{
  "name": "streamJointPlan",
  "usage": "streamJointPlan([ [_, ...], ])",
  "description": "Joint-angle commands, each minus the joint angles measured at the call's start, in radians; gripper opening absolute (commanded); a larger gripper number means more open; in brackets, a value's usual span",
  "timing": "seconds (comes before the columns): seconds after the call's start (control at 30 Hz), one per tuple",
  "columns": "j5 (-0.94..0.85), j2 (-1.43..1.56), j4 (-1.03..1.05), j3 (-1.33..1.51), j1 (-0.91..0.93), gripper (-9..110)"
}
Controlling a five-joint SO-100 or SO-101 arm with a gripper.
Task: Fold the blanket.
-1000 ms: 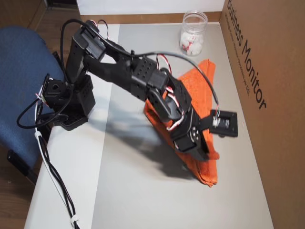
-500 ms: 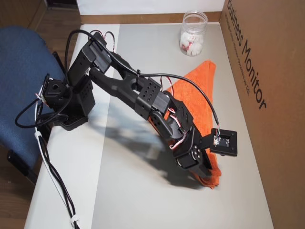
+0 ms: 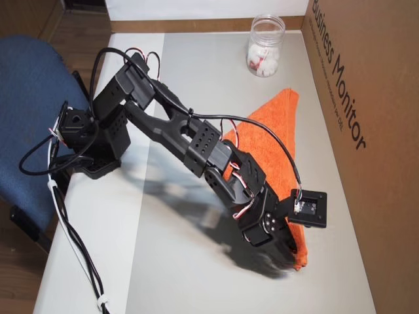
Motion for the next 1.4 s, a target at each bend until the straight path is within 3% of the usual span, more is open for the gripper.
streamJointPlan([
  [0.0,0.009,0.017,-0.02,-0.051,0.011,14],
  [0.13,0.011,0.021,-0.02,-0.051,0.012,19],
  [0.83,0.009,0.353,-0.003,0.124,-0.046,19],
  [1.07,-0.005,0.474,-0.003,0.265,-0.077,0],
  [1.37,0.009,0.643,-0.003,0.44,-0.161,0],
])
